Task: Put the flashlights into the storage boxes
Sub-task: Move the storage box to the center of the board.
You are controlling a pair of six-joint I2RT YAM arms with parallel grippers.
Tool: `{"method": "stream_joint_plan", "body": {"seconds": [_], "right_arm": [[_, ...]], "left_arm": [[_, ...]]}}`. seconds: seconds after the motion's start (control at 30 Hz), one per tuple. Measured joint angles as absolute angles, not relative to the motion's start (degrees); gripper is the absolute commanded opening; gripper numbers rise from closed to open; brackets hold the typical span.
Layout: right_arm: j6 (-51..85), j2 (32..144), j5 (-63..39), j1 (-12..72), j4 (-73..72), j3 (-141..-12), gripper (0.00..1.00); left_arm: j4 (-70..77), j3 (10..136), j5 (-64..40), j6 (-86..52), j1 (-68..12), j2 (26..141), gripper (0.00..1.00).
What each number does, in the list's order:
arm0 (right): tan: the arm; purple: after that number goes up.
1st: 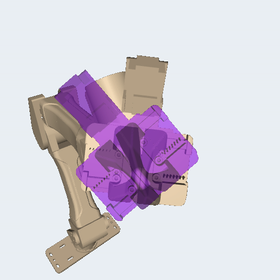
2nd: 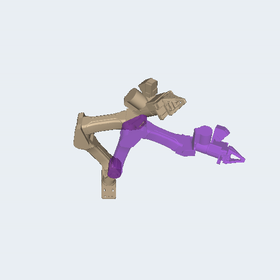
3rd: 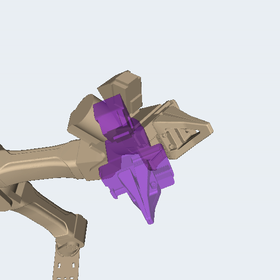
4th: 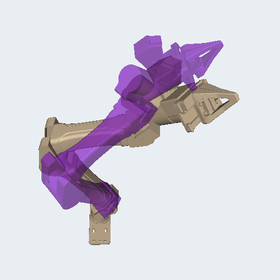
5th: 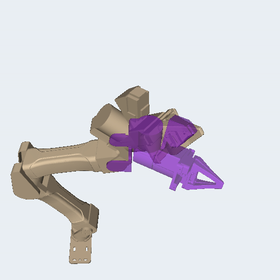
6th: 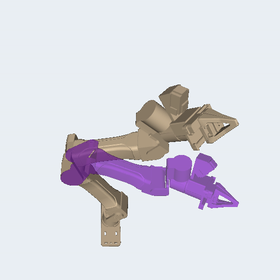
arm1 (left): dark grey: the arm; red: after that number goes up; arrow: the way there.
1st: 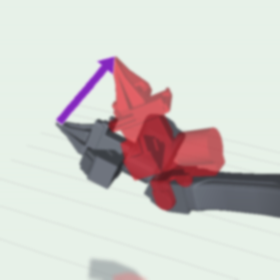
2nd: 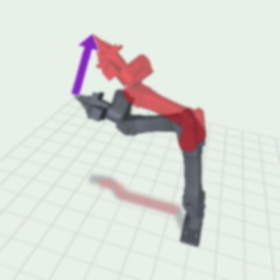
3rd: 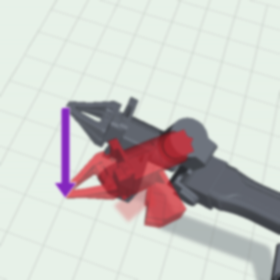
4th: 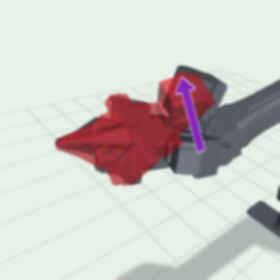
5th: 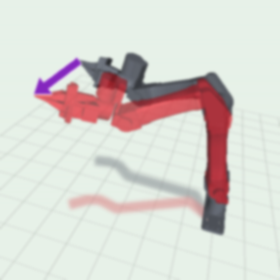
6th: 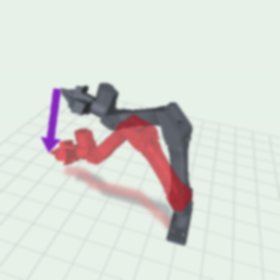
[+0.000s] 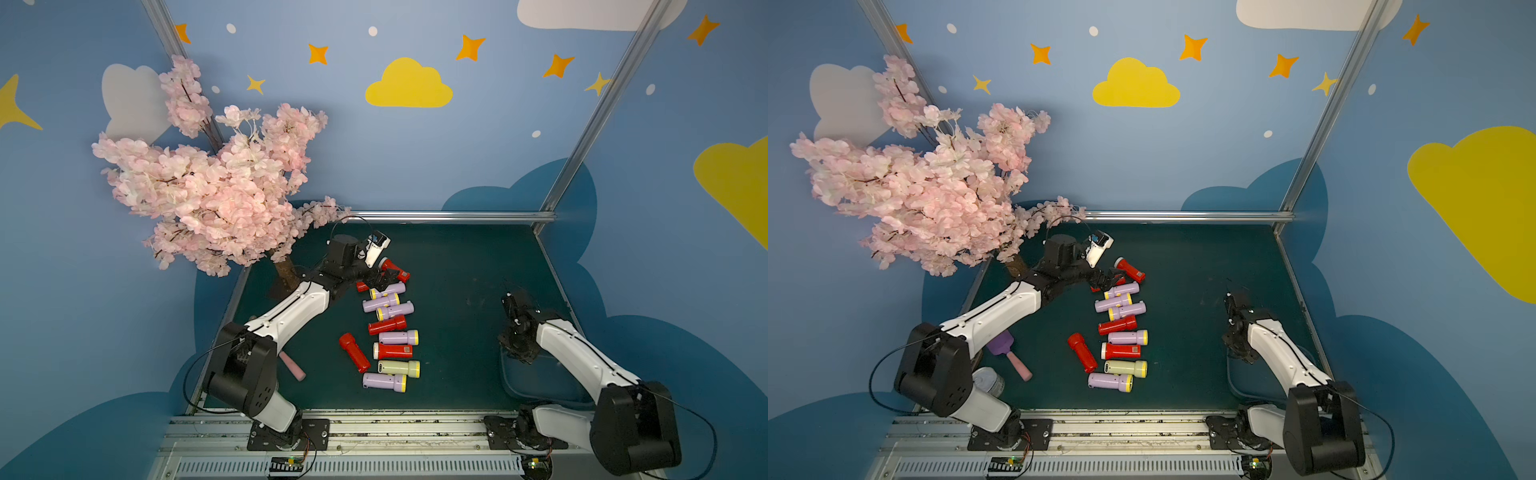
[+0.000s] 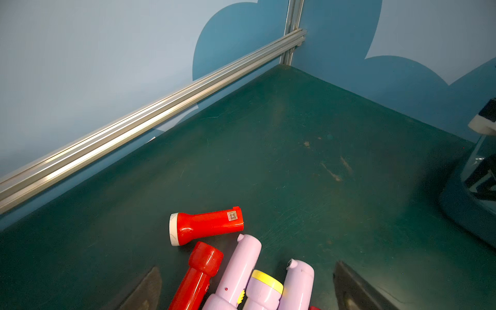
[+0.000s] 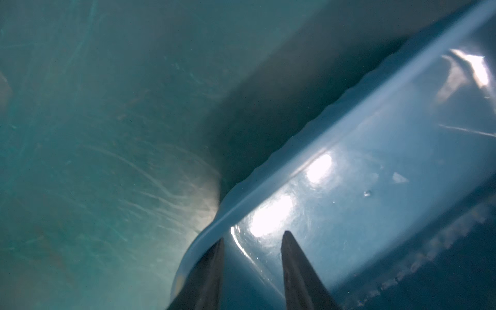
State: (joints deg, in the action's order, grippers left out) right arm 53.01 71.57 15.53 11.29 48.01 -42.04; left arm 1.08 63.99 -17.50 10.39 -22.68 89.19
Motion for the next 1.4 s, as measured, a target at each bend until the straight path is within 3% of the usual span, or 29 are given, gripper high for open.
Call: {"method": "stream_joint_plan", "body": {"seconds": [0.17,0.33,0.43,0.77,0.87,0.97,1.07,1.2,1.4], "right_arm": [[52.3,72.9,14.4,11.5,47.4,-45.6,0.49],[52.1,71.5,14.0,11.7,49.1,-48.6,0.69],[52.6,69.7,13.9,12.2,50.1,-49.7,0.75],[55.2,73.6,12.5,9.2,48.7,-49.6,0.78],[55.4,77.1,11.4,7.2,46.1,-49.4,0.73],[54.6,80.8,10.7,5.7,44.0,-49.8,0.51],[53.6,85.8,10.1,4.9,43.5,-53.1,0.36],[52.1,90.5,9.3,4.9,42.2,-58.3,0.25],[50.9,99.0,7.2,5.1,40.9,-67.3,0.18]], "left_arm": [[0.6,63.9,-16.8,12.4,-22.7,88.4,0.99],[0.5,63.7,-16.4,13.8,-22.7,88.1,0.99],[0.8,63.2,-16.3,14.2,-22.7,88.1,0.99],[3.6,62.9,-15.2,15.0,-22.7,89.1,0.99],[4.2,62.9,-14.7,15.1,-22.6,89.9,0.99],[4.4,62.8,-14.3,15.2,-22.5,90.3,0.99],[4.4,62.8,-13.6,15.3,-22.2,90.3,0.99],[4.4,62.6,-11.8,15.5,-22.1,90.3,0.99],[4.5,60.1,-9.0,16.3,-21.6,90.1,0.99]]}}
